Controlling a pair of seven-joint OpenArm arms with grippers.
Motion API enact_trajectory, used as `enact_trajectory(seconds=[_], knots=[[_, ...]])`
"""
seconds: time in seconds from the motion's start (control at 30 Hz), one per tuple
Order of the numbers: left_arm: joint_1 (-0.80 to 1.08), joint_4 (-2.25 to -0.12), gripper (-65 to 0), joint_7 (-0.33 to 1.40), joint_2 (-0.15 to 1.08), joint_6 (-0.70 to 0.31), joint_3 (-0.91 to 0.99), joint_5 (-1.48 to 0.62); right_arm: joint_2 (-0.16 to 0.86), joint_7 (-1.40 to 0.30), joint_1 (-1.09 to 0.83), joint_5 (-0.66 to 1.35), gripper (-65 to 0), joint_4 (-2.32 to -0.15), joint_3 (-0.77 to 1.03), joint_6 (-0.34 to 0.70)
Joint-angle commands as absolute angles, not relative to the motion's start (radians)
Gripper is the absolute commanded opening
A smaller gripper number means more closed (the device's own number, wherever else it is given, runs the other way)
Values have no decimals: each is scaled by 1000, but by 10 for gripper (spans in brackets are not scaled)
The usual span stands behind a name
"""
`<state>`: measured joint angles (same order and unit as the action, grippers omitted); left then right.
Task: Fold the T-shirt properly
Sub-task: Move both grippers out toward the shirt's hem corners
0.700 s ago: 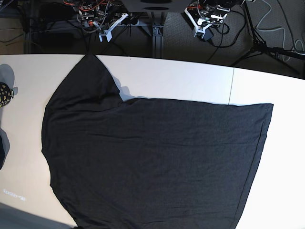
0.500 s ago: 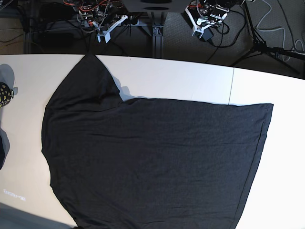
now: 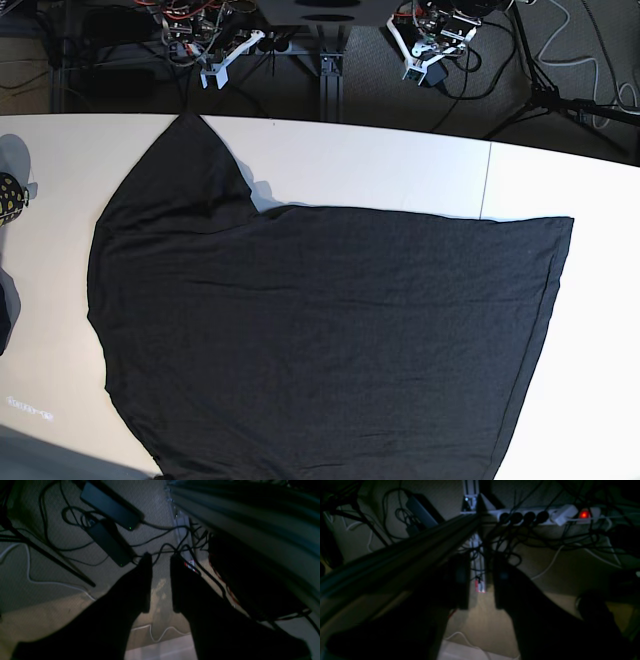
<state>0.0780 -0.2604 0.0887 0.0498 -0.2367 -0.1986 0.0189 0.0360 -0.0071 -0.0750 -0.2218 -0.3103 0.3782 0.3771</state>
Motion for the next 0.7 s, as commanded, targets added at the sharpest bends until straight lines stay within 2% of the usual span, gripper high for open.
enact_trajectory(seconds=[0.0, 0.17, 0.5, 0.67], knots=[[88, -276, -521, 73, 51, -259, -198, 22, 45, 1, -82, -217, -483, -326, 377, 368], [130, -350, -521, 13, 51, -259, -198, 23, 55, 0, -104, -217, -483, -368, 377, 382], [191, -497, -521, 15, 78, -260, -198, 20, 55, -1, -148, -172, -483, -448, 377, 409], [229, -562, -521, 1, 109, -393, -196, 18, 70, -1, -214, -132, -483, -542, 324, 431]])
